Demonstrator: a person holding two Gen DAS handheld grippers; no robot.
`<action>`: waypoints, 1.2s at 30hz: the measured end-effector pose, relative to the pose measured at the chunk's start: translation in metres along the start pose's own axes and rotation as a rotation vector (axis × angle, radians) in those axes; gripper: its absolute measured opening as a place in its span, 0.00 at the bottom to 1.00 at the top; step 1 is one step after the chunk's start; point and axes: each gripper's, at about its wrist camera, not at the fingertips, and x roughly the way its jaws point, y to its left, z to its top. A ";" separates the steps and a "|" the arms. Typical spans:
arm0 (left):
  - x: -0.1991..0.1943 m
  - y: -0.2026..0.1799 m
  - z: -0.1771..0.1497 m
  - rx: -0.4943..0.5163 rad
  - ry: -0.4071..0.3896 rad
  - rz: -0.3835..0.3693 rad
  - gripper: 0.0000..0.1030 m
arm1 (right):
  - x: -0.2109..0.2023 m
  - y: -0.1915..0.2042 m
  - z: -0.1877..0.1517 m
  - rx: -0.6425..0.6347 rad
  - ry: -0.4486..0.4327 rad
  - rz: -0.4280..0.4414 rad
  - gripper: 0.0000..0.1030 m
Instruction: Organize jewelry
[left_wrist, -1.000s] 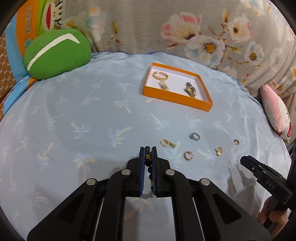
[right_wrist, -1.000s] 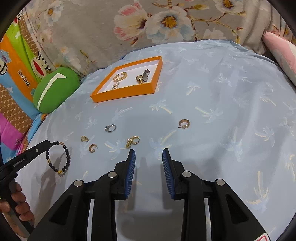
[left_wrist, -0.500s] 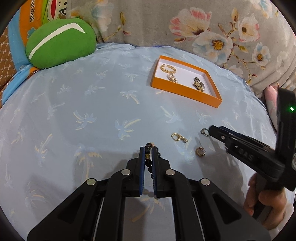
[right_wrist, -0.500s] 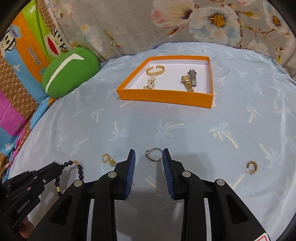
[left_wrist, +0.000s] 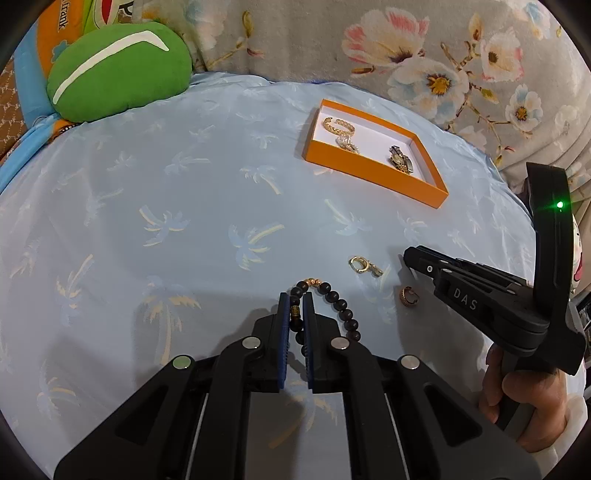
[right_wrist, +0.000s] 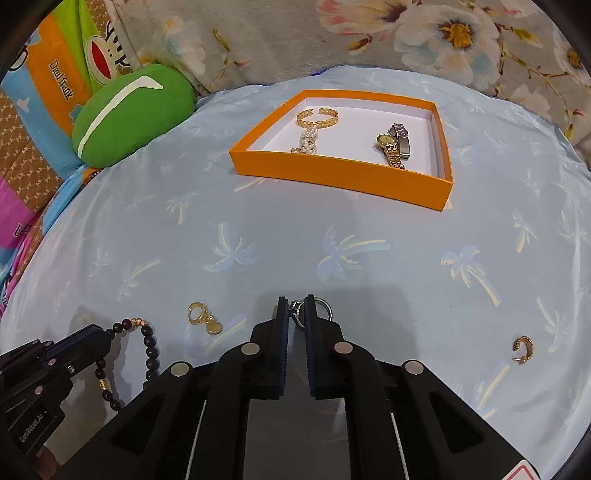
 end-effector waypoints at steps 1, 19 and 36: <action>-0.001 0.000 0.000 -0.001 -0.001 -0.003 0.06 | -0.002 -0.001 0.000 0.002 -0.006 0.001 0.05; -0.031 -0.016 0.034 0.049 -0.097 -0.023 0.00 | -0.059 -0.023 0.015 0.041 -0.148 0.008 0.04; -0.034 -0.035 0.091 0.139 -0.142 -0.006 0.28 | -0.074 -0.052 0.059 0.050 -0.230 0.002 0.04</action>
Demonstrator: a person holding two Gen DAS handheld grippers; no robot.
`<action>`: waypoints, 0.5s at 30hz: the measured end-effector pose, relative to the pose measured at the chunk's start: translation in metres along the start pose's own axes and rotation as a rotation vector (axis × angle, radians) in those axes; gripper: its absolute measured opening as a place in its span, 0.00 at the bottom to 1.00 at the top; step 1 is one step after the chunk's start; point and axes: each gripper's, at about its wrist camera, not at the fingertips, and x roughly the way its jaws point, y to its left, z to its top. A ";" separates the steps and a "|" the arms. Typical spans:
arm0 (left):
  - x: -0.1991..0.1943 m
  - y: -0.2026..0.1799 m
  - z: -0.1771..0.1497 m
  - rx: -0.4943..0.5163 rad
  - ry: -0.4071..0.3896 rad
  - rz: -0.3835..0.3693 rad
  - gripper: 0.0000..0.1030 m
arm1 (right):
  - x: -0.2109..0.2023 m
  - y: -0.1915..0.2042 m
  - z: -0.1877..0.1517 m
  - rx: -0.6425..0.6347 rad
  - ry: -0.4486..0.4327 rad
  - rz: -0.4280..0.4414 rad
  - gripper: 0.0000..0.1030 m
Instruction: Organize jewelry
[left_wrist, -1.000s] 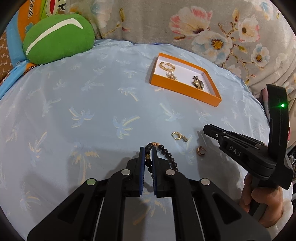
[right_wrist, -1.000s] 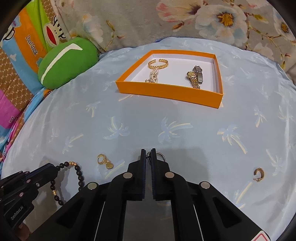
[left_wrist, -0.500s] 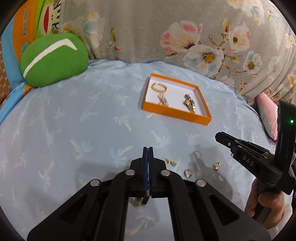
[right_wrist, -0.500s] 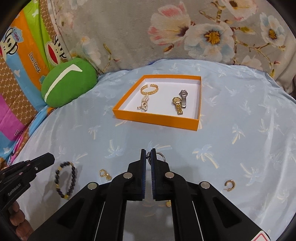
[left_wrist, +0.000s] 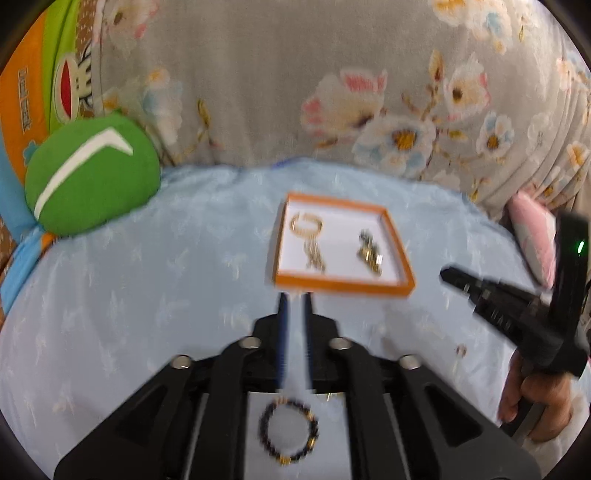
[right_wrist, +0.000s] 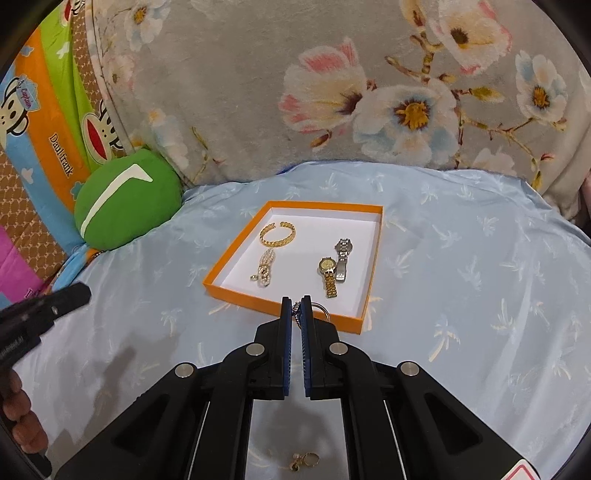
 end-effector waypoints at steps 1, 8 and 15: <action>0.005 0.003 -0.014 -0.015 0.037 0.012 0.43 | 0.000 0.000 -0.004 0.007 0.005 0.007 0.04; 0.040 0.015 -0.084 -0.058 0.229 0.077 0.56 | 0.000 0.008 -0.036 0.026 0.056 0.034 0.04; 0.046 0.016 -0.091 -0.019 0.206 0.142 0.31 | -0.002 0.015 -0.044 0.032 0.064 0.051 0.04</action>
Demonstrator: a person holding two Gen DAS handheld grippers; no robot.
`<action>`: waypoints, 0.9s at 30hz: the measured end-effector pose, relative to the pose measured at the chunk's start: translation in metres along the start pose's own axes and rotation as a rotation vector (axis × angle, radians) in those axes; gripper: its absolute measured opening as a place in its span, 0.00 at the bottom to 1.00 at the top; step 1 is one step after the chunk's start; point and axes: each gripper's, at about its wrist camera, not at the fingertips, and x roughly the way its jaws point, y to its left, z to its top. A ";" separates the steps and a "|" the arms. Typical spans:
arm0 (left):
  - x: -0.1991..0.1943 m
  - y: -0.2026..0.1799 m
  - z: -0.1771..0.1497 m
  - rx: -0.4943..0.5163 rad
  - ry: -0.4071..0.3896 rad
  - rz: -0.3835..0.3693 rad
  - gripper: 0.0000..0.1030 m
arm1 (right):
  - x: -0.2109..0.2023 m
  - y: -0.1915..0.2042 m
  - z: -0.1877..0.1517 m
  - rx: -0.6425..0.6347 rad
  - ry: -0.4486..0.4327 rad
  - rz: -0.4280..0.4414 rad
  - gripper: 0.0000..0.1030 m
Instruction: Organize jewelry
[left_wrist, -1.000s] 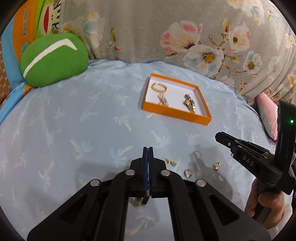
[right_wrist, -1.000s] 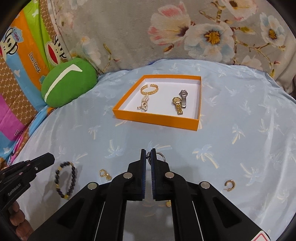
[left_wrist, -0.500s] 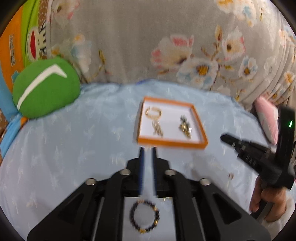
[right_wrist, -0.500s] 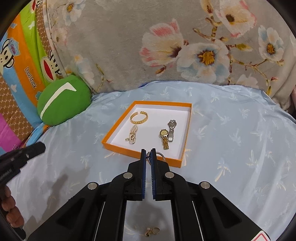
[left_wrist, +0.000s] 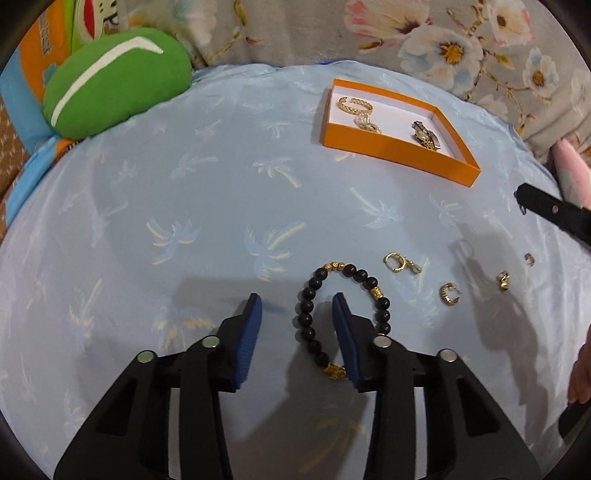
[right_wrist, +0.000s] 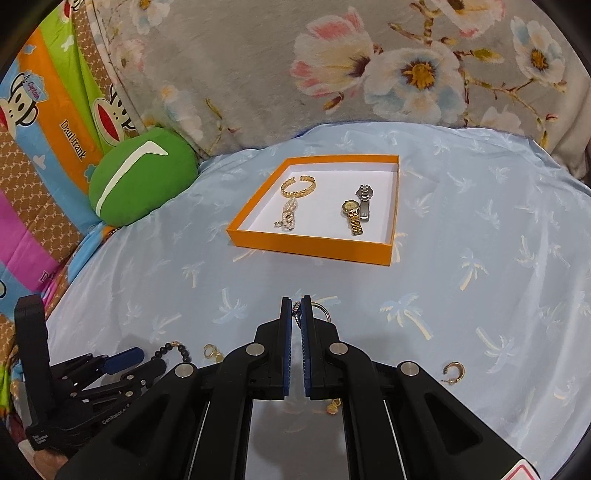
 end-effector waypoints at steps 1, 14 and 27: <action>0.000 -0.002 0.000 0.017 -0.009 0.018 0.24 | 0.000 0.001 0.000 0.001 0.000 0.001 0.04; -0.013 0.003 0.009 -0.009 -0.047 -0.060 0.06 | -0.005 -0.004 0.008 0.009 -0.023 -0.008 0.04; -0.039 -0.044 0.133 0.114 -0.279 -0.089 0.06 | 0.039 -0.025 0.087 0.004 -0.060 -0.001 0.04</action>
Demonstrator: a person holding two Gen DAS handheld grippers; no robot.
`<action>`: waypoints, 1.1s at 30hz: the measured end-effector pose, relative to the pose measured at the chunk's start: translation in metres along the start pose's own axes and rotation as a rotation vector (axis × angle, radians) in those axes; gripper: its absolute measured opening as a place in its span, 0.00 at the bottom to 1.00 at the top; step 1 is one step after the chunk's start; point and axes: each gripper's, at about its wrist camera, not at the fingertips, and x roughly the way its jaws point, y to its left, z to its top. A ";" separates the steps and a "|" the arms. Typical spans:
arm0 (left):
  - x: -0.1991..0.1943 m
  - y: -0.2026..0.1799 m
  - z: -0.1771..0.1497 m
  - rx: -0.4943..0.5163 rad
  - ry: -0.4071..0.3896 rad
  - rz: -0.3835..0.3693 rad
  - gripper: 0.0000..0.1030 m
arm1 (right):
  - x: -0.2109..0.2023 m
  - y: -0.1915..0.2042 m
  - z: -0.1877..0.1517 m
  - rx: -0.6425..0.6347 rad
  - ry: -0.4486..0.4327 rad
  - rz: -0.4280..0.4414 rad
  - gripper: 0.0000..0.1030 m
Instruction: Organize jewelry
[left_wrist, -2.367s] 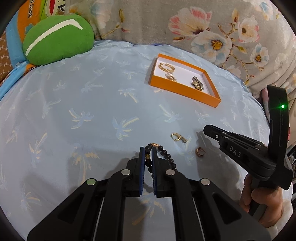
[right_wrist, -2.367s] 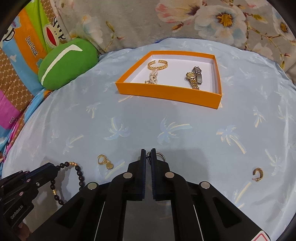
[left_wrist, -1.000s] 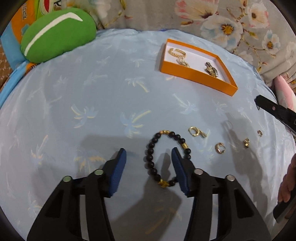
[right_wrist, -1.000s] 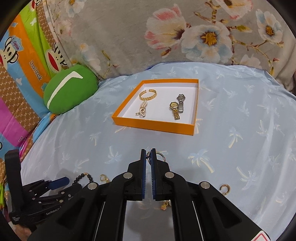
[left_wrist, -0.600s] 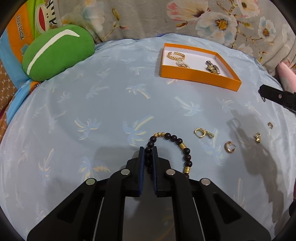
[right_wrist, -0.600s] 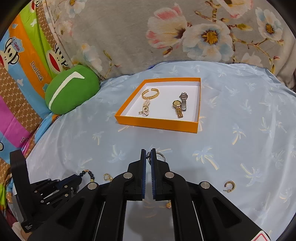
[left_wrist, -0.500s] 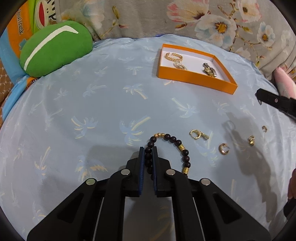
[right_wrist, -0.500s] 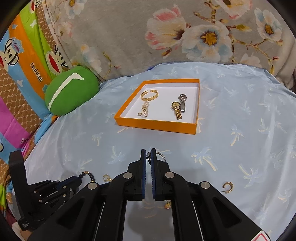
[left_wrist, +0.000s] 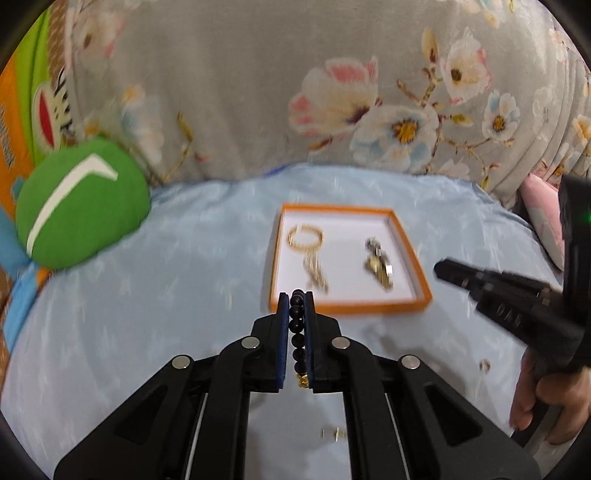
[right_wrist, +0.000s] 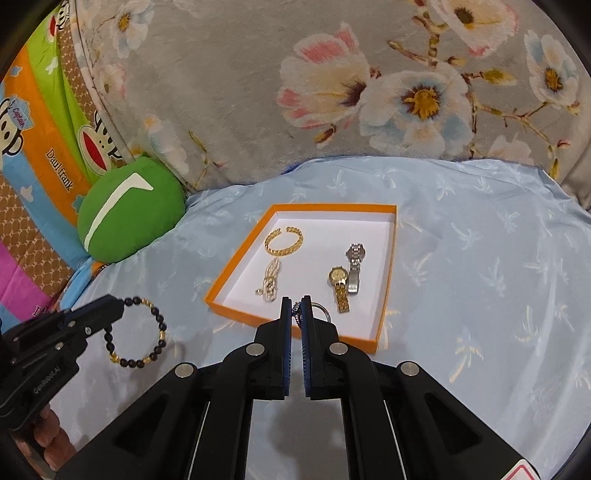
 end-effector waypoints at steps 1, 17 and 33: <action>0.008 -0.001 0.011 0.002 -0.010 -0.002 0.06 | 0.009 -0.002 0.007 0.000 0.001 0.003 0.04; 0.143 0.002 0.040 -0.090 0.061 -0.025 0.07 | 0.091 -0.008 0.015 0.001 0.064 0.033 0.06; 0.029 0.035 -0.043 -0.096 0.072 0.037 0.49 | -0.055 -0.025 -0.060 0.034 -0.046 -0.075 0.27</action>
